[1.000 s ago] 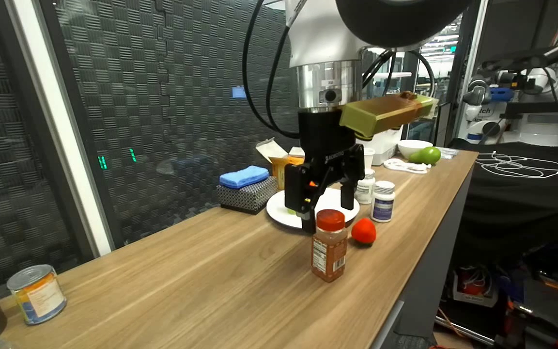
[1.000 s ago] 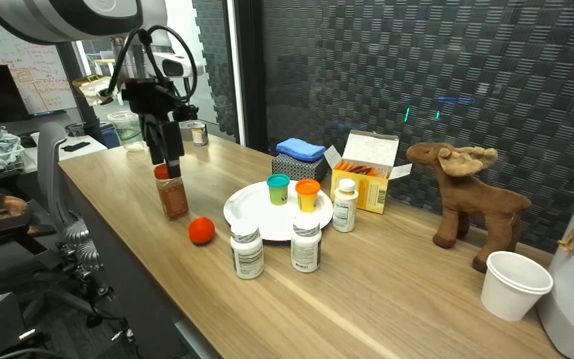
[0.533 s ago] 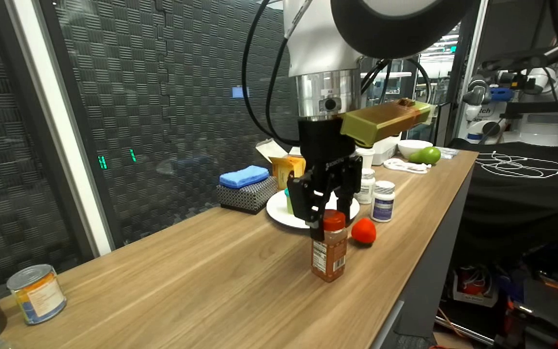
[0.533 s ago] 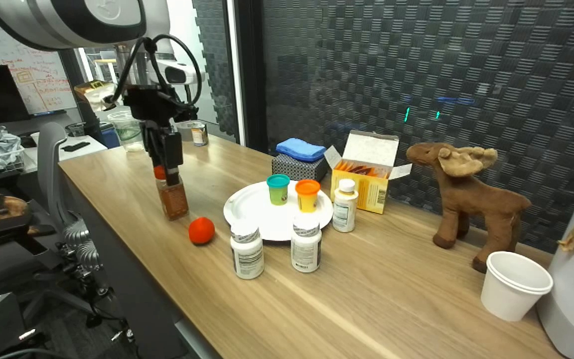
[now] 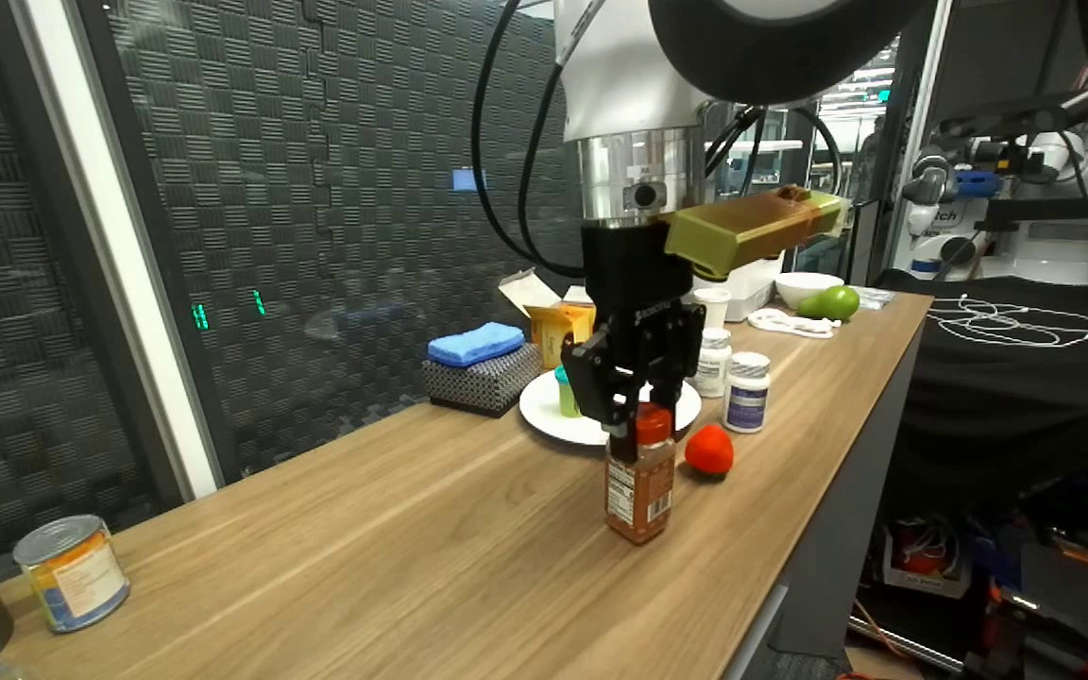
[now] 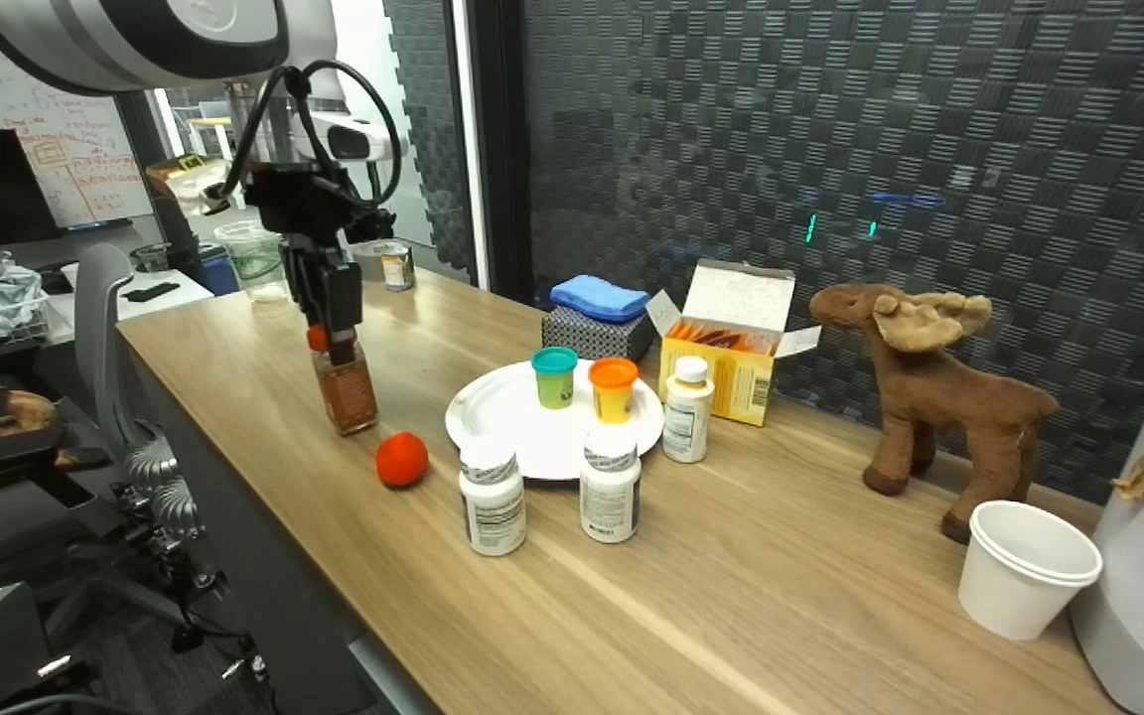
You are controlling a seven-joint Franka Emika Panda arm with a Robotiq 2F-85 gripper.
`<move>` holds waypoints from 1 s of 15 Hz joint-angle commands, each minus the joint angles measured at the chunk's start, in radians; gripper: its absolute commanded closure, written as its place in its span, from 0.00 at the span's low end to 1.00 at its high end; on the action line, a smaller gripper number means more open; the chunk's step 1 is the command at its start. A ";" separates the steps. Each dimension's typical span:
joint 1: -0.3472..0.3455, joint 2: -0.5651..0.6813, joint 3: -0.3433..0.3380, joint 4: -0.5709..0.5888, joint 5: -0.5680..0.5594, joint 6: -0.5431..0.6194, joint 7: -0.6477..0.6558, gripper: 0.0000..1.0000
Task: Put the bottles on the tray
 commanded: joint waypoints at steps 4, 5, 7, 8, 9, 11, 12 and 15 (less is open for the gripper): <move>-0.047 -0.128 -0.023 0.030 -0.021 -0.011 0.020 0.76; -0.058 -0.132 -0.028 0.043 -0.019 -0.009 0.015 0.76; -0.084 -0.115 -0.041 0.085 -0.018 -0.006 0.009 0.76; -0.094 -0.096 -0.049 0.112 -0.011 -0.009 0.002 0.76; -0.102 -0.080 -0.056 0.133 -0.006 -0.011 -0.004 0.76; -0.112 -0.043 -0.068 0.173 0.003 -0.017 -0.018 0.76; -0.114 -0.021 -0.073 0.192 0.007 -0.021 -0.025 0.76; -0.114 0.039 -0.081 0.233 0.011 -0.031 -0.038 0.76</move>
